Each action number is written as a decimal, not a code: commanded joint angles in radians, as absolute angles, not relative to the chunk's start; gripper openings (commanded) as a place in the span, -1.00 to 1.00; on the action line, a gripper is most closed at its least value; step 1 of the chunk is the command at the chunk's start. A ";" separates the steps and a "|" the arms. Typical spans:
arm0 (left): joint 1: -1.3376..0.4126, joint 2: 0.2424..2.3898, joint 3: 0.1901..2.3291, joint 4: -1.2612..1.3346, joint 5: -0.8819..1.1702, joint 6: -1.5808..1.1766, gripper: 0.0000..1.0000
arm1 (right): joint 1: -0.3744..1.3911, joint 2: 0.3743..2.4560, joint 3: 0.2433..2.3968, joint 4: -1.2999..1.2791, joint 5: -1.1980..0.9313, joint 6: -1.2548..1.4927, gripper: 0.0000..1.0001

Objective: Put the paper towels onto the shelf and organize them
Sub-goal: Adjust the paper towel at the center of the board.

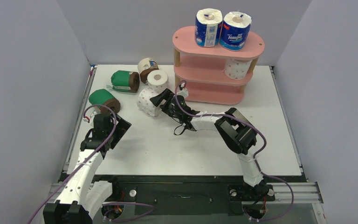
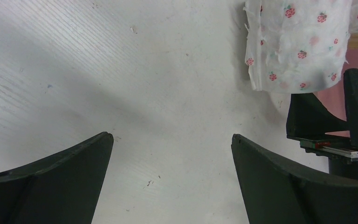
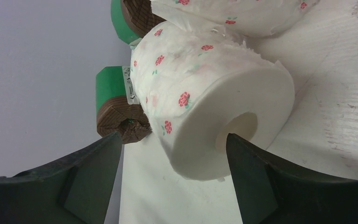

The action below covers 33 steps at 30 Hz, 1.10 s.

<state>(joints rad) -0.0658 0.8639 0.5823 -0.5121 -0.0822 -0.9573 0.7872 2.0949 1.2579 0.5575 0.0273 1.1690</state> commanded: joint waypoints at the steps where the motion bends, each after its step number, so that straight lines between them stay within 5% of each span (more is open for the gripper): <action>1: -0.066 0.846 0.592 -0.513 -0.093 -0.945 1.00 | 0.793 2.132 1.325 0.567 0.023 1.180 0.55; 9: -0.066 0.844 0.593 -0.518 -0.090 -0.940 1.00 | 0.794 2.152 1.367 0.553 0.035 1.150 0.40; 23: -0.066 0.843 0.588 -0.510 -0.074 -0.944 1.00 | 0.789 2.114 1.271 0.708 0.045 1.134 -0.38; 33: -0.066 0.812 0.597 -0.525 -0.053 -0.942 1.00 | 0.781 1.859 1.077 0.591 0.068 0.992 -0.55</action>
<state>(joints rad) -0.0658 0.8398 0.5823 -0.5220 -0.0723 -0.9565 0.7864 2.0495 1.1397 0.6292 0.0277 1.1000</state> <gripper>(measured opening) 0.997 0.338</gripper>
